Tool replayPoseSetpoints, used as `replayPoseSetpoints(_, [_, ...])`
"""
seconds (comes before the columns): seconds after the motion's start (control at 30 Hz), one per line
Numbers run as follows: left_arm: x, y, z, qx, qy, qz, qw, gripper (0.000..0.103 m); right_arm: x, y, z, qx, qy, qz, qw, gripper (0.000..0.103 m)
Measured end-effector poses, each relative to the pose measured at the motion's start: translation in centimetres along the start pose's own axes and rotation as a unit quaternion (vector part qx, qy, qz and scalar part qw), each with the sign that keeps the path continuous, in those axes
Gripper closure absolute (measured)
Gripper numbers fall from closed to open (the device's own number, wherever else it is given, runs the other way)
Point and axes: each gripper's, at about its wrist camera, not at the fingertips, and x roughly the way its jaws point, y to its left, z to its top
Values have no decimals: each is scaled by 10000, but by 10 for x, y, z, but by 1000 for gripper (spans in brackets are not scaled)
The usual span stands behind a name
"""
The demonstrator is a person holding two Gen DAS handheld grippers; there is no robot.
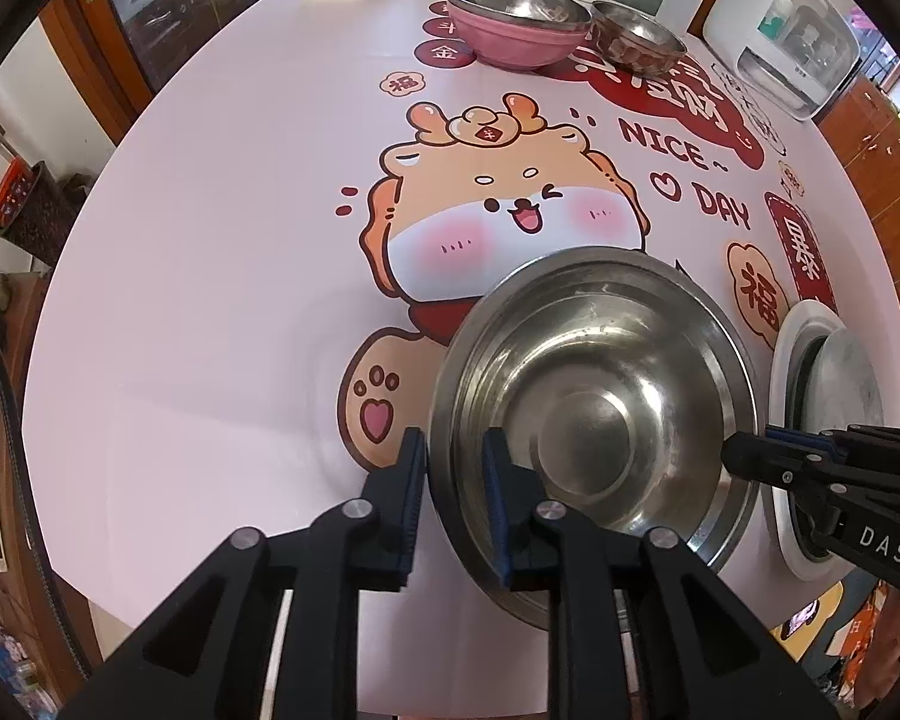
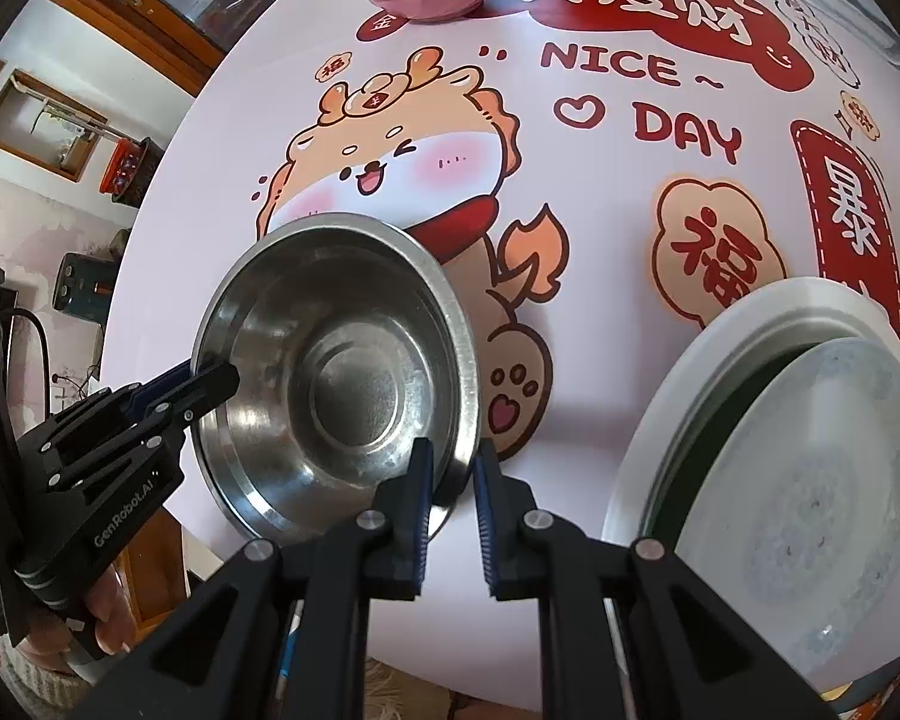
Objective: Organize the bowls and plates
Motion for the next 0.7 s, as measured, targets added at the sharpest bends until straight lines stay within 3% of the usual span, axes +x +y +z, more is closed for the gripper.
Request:
replayPoseSetpoints(0.13, [-3,2,2,-51,-67,96,9999,66,0,1,1,-30,0,-36,10000,90])
replayPoseSetpoints(0.7, [-17,-1,4,-46,-223,170,9996,51,-12,-1,0,-36,-123,40,9999,89])
